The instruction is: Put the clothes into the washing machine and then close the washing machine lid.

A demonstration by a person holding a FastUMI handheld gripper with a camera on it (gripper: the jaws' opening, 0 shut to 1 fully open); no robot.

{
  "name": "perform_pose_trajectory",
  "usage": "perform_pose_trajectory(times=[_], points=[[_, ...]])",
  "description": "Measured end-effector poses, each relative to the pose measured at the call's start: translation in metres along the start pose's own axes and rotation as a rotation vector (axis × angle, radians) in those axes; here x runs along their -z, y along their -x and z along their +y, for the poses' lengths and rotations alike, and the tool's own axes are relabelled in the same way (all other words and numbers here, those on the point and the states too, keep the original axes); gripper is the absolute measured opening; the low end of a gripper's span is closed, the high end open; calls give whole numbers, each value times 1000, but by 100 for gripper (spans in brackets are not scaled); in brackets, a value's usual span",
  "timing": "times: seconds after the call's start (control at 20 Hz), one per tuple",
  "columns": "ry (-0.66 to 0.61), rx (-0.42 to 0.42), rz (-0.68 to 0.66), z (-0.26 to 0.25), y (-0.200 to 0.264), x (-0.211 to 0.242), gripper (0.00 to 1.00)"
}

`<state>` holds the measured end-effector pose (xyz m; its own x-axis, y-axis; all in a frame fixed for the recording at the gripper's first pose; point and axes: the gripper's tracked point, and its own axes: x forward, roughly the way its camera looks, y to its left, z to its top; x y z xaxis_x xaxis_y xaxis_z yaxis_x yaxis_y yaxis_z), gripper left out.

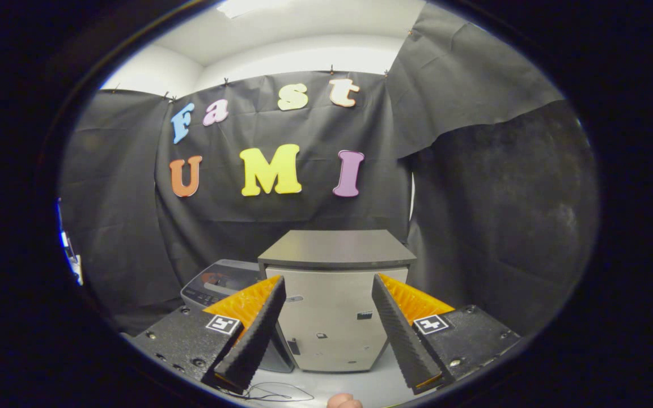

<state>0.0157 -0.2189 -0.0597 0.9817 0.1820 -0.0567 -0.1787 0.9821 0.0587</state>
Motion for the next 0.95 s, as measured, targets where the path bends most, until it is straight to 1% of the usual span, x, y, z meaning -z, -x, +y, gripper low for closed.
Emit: perform_pose_trajectory(times=[0.3,0.95], points=[[-2,13,-3,-10,-1,1,97],[-5,19,0,-15,-4,5,97]])
